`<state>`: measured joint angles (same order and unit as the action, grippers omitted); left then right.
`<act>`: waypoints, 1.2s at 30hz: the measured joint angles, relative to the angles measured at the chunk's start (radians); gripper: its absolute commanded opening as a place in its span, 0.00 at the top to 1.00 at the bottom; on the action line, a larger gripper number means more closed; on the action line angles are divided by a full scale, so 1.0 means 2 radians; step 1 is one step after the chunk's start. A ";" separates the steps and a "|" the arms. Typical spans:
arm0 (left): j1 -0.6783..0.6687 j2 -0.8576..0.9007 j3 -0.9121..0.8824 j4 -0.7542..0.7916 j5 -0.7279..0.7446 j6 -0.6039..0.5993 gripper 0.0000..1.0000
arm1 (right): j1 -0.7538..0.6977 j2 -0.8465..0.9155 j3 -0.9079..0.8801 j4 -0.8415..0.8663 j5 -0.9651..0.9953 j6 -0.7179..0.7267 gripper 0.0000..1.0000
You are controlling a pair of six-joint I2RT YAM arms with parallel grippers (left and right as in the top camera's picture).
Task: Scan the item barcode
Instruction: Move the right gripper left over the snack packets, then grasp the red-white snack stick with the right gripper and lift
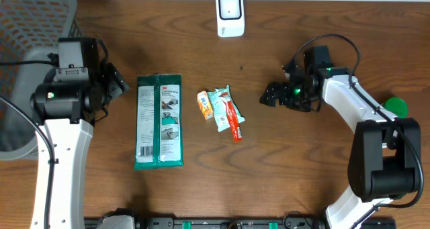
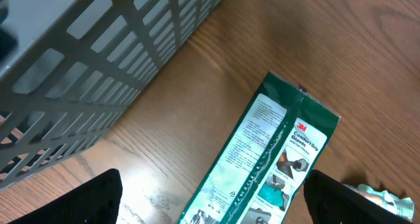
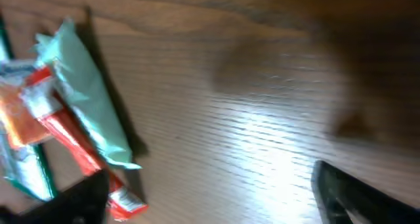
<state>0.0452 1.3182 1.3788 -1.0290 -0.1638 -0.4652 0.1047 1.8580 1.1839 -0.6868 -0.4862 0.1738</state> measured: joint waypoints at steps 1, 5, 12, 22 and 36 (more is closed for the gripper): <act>0.000 0.000 0.000 0.000 0.000 0.000 0.11 | 0.002 0.000 0.000 0.001 -0.005 0.003 0.54; 0.000 0.000 0.000 0.000 0.000 0.000 0.11 | 0.015 0.000 0.002 0.005 -0.017 0.012 0.88; 0.000 0.000 0.000 0.000 0.000 0.000 0.11 | 0.066 0.000 0.094 -0.064 0.019 0.040 0.44; 0.000 0.000 0.000 0.000 0.000 0.000 0.11 | 0.201 0.001 0.143 -0.052 0.191 0.088 0.47; 0.000 0.000 0.000 0.000 0.000 0.000 0.11 | 0.286 0.081 0.143 -0.010 0.336 0.111 0.62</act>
<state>0.0452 1.3182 1.3788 -1.0290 -0.1638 -0.4652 0.6765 2.0205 1.4696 -0.7067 0.1856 0.3950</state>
